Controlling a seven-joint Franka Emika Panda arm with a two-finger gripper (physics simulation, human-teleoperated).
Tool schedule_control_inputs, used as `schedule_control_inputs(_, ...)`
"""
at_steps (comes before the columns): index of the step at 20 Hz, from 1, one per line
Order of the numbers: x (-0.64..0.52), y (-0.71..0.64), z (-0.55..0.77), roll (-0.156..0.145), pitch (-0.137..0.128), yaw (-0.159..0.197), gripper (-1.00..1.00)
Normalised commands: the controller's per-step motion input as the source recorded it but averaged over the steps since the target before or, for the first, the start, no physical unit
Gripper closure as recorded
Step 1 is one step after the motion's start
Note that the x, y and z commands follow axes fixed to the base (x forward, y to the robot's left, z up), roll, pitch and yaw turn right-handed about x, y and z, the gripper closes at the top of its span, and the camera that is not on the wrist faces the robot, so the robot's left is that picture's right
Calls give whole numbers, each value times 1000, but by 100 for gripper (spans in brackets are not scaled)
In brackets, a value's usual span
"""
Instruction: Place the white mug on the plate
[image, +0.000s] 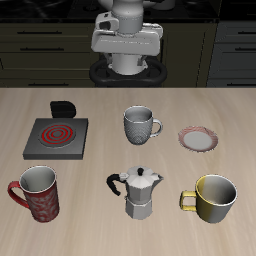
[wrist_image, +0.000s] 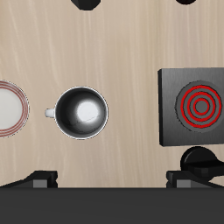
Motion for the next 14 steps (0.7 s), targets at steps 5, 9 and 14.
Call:
schedule_control_inputs(5, 202, -100, -178, -36, -30, -26, -100)
schedule_control_inputs(9, 157, -16, -355, -9, 5, -5, -100)
schedule_control_inputs(14, 113, 125, -400, 35, 20, -30, -100)
